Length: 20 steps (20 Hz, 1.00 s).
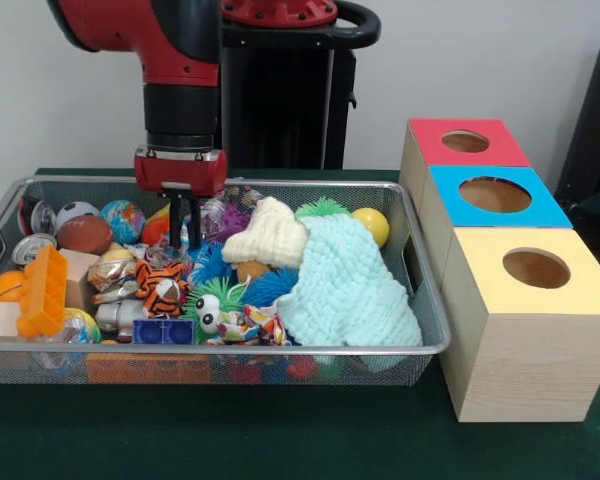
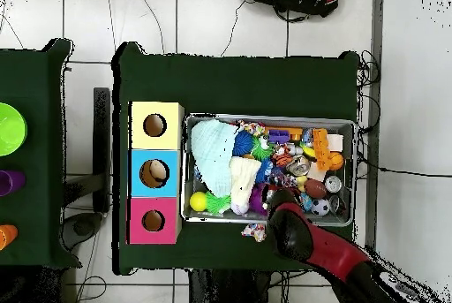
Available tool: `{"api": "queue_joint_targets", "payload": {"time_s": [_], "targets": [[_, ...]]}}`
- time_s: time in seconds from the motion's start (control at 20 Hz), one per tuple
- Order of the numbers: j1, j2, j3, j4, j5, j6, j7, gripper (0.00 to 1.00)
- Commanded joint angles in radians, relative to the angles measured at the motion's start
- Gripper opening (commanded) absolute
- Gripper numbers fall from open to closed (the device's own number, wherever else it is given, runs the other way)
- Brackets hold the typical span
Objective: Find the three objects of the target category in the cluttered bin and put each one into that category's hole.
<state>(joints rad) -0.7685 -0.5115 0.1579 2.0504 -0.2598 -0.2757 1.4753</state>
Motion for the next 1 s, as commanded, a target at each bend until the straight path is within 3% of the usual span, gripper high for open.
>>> {"api": "queue_joint_targets", "payload": {"time_s": [0.05,0.35,0.5,0.8,1.0], "targets": [[0.012,0.052,-0.005,-0.003,-0.012,0.096,0.151,0.0],[0.028,0.031,-0.007,-0.006,0.014,0.141,0.148,0.0],[0.035,-0.064,0.011,0.032,0.048,0.228,0.152,0.0],[0.054,-0.344,0.085,0.095,0.129,0.464,0.144,0.0],[0.063,-0.432,0.114,0.089,0.165,0.545,0.143,0.0]]}}
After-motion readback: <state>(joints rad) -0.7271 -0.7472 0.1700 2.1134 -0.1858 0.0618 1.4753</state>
